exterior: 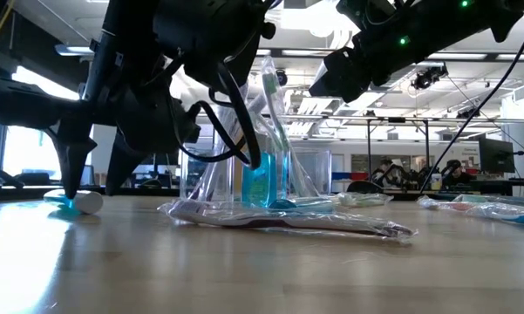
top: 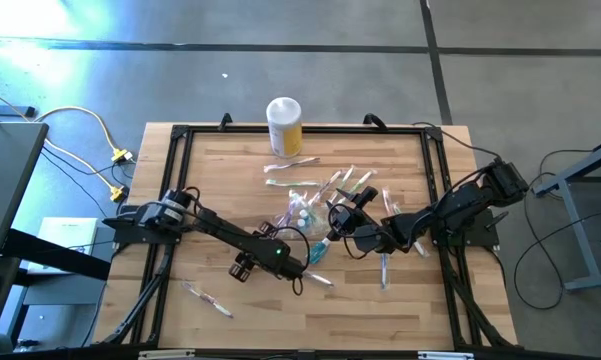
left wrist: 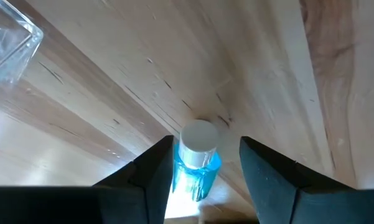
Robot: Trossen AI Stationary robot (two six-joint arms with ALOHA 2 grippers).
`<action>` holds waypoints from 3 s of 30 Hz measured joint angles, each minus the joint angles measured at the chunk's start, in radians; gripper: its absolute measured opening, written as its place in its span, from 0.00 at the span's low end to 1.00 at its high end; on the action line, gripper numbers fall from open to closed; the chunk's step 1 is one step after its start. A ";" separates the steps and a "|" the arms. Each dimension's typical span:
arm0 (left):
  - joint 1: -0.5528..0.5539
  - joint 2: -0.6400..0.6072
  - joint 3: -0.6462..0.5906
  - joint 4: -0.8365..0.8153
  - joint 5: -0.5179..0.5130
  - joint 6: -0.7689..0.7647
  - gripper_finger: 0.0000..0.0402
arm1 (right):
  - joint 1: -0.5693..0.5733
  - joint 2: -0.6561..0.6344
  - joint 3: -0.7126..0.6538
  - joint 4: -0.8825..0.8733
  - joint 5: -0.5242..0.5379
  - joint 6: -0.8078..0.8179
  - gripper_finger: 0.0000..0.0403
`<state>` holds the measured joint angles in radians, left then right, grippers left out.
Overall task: Pick & Place toothbrushing station
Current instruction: Put the mouthwash bottle into the transparent organizer
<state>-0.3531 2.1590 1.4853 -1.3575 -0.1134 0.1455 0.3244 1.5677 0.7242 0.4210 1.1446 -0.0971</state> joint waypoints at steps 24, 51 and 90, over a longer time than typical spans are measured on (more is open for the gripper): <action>0.007 0.011 0.023 -0.035 -0.080 -0.011 0.44 | 0.000 0.000 0.000 0.000 0.000 0.000 0.52; 0.061 0.007 0.125 -0.112 -0.149 -0.131 0.44 | 0.000 0.000 0.000 -0.002 -0.003 0.000 0.52; 0.074 0.005 0.236 -0.214 -0.178 -0.232 0.44 | 0.000 0.000 0.000 -0.008 -0.002 -0.001 0.52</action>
<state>-0.2788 2.1635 1.7214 -1.5715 -0.2917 -0.0861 0.3244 1.5677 0.7242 0.4133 1.1424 -0.0979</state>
